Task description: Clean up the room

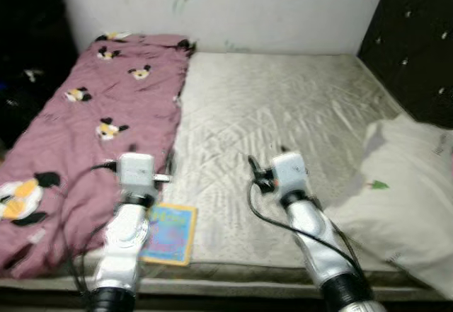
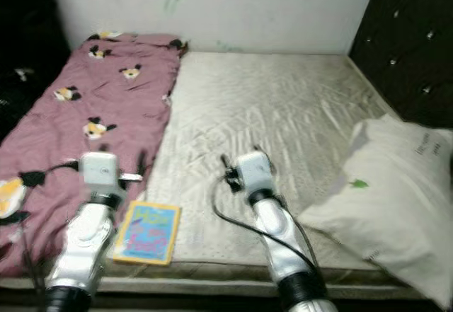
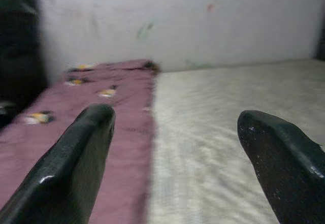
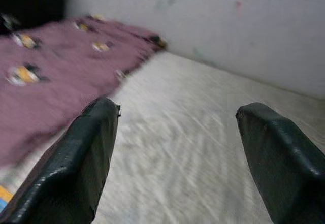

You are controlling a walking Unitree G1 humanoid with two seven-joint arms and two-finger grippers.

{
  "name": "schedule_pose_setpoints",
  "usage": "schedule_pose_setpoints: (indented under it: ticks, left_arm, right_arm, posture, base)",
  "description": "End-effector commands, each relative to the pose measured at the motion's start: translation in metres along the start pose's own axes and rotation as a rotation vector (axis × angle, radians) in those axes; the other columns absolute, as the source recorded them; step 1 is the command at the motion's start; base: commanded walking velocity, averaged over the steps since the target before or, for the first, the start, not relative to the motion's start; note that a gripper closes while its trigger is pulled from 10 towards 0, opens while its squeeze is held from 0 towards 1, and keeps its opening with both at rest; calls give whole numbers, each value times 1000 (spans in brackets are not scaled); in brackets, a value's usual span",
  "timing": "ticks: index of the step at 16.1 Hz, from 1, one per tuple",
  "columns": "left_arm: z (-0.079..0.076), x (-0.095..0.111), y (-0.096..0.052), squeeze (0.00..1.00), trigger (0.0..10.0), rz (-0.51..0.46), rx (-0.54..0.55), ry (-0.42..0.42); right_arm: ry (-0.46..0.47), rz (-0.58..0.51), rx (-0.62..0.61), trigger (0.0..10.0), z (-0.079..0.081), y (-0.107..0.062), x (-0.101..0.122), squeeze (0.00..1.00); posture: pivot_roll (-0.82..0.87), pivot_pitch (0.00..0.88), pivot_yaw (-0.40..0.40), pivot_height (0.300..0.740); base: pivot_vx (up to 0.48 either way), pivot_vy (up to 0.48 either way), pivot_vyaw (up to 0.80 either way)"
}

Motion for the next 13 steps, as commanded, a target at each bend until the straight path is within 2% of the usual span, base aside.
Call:
schedule_pose_setpoints:
  ticks: [1,6,8,11,13]
  left_arm:
    - [6,-3,-1,0,10000,13,18,13]
    - [3,-6,-5,0,10000,25,14,12]
    - [10,-10,-12,0,10000,40,40,27]
    - [26,-17,-25,0,10000,65,112,44]
    - [30,-19,-28,0,10000,77,134,35]
  right_arm:
    - [11,-12,7,10000,3,2,4,0]
    - [20,-17,18,10000,5,2,5,0]
    - [25,-14,43,10000,12,5,5,0]
    - [45,0,115,10000,34,14,4,0]
    - [52,0,124,10000,38,17,6,0]
  posture:
    - [-32,0,-18,740]
    - [6,0,-37,740]
    - [50,0,-67,740]
    - [94,0,-99,740]
    - [92,0,-94,740]
  base:
    - [0,0,0]
    - [0,0,0]
    - [0,0,0]
    - [0,0,0]
    - [0,0,0]
Point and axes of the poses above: a point about 5 cm out from each wrist's last joint towards the gripper, its own y axis pointing out of the wrist towards the gripper, its own x axis along the axis of the wrist's last joint, z = x × y, the point moved 3 cm from there along y, pointing out of the wrist towards the gripper, and after that the axes turned 13 degrees about y, right-handed, at the moved point
